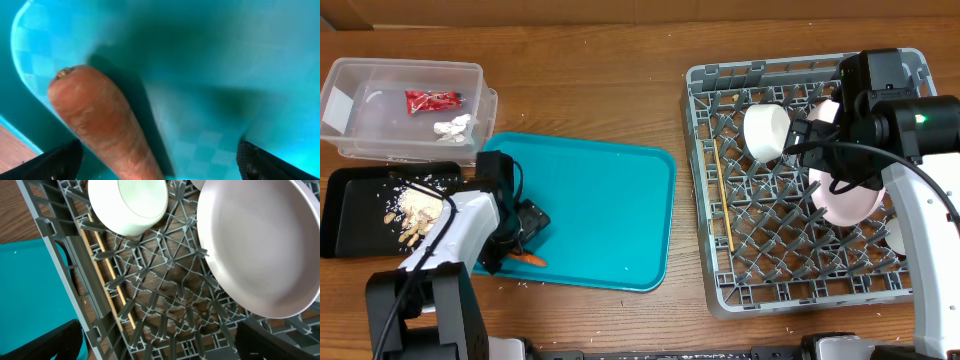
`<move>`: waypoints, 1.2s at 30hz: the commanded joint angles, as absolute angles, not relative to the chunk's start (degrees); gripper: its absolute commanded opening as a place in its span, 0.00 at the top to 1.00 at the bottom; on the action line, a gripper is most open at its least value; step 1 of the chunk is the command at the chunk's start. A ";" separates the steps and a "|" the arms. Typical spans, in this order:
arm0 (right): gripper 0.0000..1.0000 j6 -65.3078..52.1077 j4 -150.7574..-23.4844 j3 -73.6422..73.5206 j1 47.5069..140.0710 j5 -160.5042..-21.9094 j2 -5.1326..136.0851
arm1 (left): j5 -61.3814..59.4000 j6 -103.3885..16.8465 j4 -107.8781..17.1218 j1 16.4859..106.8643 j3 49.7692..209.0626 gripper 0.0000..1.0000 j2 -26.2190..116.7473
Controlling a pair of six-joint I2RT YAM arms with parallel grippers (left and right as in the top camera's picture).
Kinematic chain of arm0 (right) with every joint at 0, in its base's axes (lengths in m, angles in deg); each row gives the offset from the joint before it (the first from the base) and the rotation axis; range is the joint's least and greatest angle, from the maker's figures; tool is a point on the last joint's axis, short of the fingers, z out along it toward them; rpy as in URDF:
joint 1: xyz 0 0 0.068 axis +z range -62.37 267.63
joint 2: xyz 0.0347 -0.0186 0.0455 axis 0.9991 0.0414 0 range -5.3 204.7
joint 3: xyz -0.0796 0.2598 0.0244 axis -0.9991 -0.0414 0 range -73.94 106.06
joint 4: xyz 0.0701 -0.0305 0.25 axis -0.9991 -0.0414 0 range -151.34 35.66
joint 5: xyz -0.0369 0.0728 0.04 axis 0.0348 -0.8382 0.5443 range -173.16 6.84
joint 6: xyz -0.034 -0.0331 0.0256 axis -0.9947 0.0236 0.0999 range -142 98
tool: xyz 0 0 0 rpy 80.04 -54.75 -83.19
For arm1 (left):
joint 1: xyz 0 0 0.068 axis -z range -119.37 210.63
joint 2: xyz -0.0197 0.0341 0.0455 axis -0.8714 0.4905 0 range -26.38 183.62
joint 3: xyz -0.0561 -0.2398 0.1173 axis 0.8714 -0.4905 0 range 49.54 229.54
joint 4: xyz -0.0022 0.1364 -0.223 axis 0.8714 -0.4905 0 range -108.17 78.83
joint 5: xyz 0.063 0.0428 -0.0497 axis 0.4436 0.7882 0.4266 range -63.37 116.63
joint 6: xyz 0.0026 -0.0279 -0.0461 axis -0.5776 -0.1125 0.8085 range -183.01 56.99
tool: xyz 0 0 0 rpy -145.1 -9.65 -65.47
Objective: Sort waste into correct bins and load items into the dishwasher
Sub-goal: 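Reach the left gripper to the carrot on the teal tray and grasp it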
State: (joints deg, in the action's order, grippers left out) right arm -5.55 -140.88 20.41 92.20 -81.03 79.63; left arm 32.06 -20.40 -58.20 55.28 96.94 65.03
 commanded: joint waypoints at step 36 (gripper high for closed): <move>0.00 -5.97 -141.07 20.28 91.99 -80.22 79.61 | 33.26 -24.18 -51.66 54.91 96.65 0.83 65.10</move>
State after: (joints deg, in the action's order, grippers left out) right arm -5.55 -141.05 20.41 92.20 -80.79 79.63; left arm 32.08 -20.86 -51.90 55.28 94.99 64.16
